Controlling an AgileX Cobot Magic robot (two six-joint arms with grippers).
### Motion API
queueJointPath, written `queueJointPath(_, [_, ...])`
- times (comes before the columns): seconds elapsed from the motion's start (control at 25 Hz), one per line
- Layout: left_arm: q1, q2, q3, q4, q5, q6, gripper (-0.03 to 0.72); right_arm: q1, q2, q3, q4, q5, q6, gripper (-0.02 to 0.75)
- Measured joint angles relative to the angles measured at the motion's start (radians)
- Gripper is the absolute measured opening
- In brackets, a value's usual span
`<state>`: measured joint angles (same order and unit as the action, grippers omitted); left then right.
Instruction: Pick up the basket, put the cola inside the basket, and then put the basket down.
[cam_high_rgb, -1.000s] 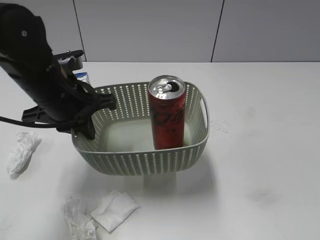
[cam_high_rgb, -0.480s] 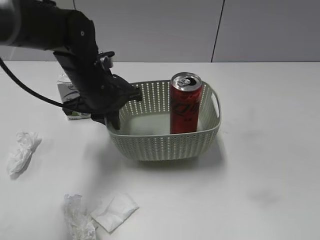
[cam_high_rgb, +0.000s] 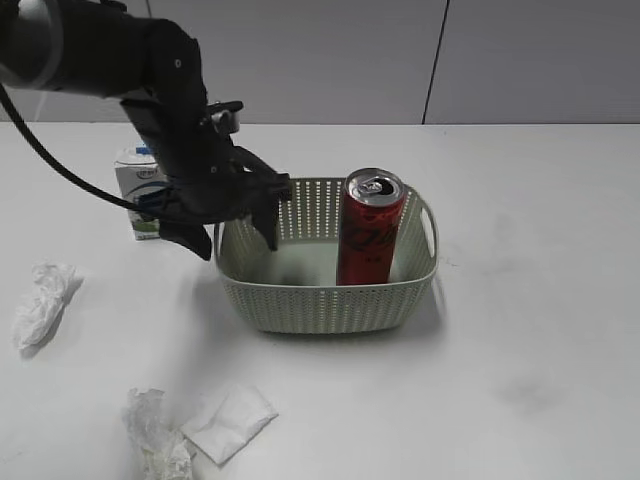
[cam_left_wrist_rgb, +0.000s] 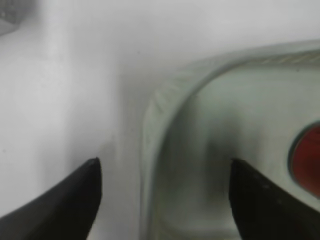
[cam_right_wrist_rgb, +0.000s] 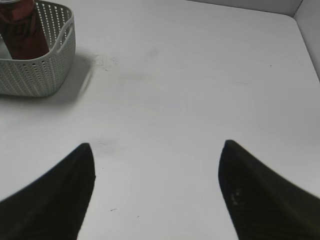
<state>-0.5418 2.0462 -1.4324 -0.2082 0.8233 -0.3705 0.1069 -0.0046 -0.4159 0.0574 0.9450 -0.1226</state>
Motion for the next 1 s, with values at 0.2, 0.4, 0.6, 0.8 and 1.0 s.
queueJointPath(0.2, [0.016,-0.028,-0.092,-0.003,0.134,0.072,0.68,0.0,0.0,0.0,0.0,0.0,0.001,0.585])
queueJointPath(0.4, [0.082,-0.1,-0.186,0.004,0.268,0.138,0.681,0.0,0.0,0.0,0.0,0.0,0.001,0.585])
queueJointPath(0.6, [0.22,-0.185,-0.199,0.022,0.367,0.212,0.678,0.0,0.0,0.0,0.0,0.0,0.001,0.585])
queueJointPath(0.8, [0.347,-0.259,-0.177,0.157,0.388,0.272,0.656,0.0,0.0,0.0,0.0,0.0,0.001,0.585])
queueJointPath(1.0, [0.453,-0.393,-0.066,0.208,0.39,0.298,0.636,0.0,0.0,0.0,0.0,0.0,0.001,0.585])
